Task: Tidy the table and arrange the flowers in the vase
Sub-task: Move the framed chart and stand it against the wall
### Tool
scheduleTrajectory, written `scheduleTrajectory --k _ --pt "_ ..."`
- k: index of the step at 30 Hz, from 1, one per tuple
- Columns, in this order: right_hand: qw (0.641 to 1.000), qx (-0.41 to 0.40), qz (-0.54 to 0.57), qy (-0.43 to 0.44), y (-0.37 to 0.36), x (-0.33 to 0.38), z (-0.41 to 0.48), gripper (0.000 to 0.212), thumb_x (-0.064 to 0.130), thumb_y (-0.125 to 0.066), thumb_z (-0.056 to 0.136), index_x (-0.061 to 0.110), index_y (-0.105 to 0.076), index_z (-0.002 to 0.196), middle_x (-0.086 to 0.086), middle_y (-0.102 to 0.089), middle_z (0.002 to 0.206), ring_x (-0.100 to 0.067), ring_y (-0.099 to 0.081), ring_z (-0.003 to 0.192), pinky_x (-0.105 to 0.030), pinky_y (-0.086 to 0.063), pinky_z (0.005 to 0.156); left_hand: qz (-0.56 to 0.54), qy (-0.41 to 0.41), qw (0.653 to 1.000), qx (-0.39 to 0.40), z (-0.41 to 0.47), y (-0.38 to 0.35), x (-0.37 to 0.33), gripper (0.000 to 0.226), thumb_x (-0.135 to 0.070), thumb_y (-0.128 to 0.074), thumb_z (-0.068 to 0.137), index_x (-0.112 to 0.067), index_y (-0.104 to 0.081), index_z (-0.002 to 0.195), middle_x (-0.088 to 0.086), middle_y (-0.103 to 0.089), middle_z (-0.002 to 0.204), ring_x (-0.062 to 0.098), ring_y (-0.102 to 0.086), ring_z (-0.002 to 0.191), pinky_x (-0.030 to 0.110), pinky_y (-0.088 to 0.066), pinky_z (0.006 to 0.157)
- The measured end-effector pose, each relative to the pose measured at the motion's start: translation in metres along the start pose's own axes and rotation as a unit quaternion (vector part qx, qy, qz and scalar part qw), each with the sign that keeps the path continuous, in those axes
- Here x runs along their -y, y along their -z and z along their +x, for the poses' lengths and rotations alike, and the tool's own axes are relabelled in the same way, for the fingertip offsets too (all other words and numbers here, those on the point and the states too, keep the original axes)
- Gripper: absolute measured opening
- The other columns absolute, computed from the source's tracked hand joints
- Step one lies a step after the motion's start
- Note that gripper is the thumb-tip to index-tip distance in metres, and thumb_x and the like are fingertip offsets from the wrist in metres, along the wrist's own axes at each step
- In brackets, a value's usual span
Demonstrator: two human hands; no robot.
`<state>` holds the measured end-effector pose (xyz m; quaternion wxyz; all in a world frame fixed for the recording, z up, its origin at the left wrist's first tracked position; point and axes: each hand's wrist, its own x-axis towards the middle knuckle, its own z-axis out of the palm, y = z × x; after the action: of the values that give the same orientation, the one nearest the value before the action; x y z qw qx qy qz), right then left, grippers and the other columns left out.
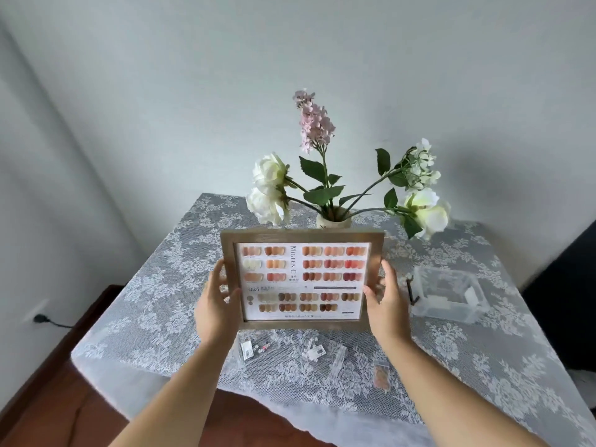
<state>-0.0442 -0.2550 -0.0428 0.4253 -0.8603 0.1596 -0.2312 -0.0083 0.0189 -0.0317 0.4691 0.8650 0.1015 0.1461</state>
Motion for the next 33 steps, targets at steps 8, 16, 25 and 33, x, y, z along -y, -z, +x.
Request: scheduleTrajectory --k 8,16,25,33 --pt "0.994 0.059 0.049 0.077 -0.051 0.074 -0.025 0.064 0.006 -0.062 0.083 0.027 -0.032 0.137 -0.01 -0.067 0.102 -0.019 -0.064 0.079 -0.036 -0.056 0.062 0.014 0.029 0.996 -0.088 0.001 0.102 0.021 0.06 -0.014 -0.06 0.085 -0.045 -0.035 0.131 -0.016 -0.059 0.097 0.003 -0.061 0.074 0.03 -0.05 0.055" --pt "0.99 0.086 0.058 0.093 -0.153 0.158 -0.038 0.064 0.01 -0.061 0.085 0.026 -0.03 0.138 -0.01 -0.066 0.104 -0.019 -0.064 0.079 -0.031 -0.055 0.06 0.021 0.03 0.993 -0.109 0.071 0.197 0.074 0.063 -0.014 -0.063 0.082 -0.046 -0.036 0.129 -0.013 -0.064 0.09 0.003 -0.063 0.074 0.031 -0.052 0.064" --pt "0.996 0.061 0.031 0.063 -0.242 0.209 -0.021 0.064 0.01 -0.06 0.085 0.026 -0.028 0.139 -0.005 -0.067 0.101 -0.013 -0.061 0.071 -0.015 -0.047 0.047 0.042 0.015 0.997 -0.066 0.179 0.235 0.11 0.06 -0.018 -0.064 0.082 -0.044 -0.038 0.128 -0.015 -0.06 0.093 0.003 -0.06 0.071 0.02 -0.04 0.055" --pt "0.999 0.027 0.015 0.043 -0.278 0.204 0.046 0.063 0.008 -0.059 0.086 0.022 -0.03 0.14 -0.006 -0.066 0.1 -0.011 -0.06 0.07 -0.017 -0.048 0.05 0.041 -0.007 0.999 -0.024 0.265 0.188 0.107 0.062 -0.015 -0.064 0.081 -0.048 -0.035 0.125 -0.016 -0.06 0.093 0.005 -0.061 0.072 0.026 -0.044 0.063"
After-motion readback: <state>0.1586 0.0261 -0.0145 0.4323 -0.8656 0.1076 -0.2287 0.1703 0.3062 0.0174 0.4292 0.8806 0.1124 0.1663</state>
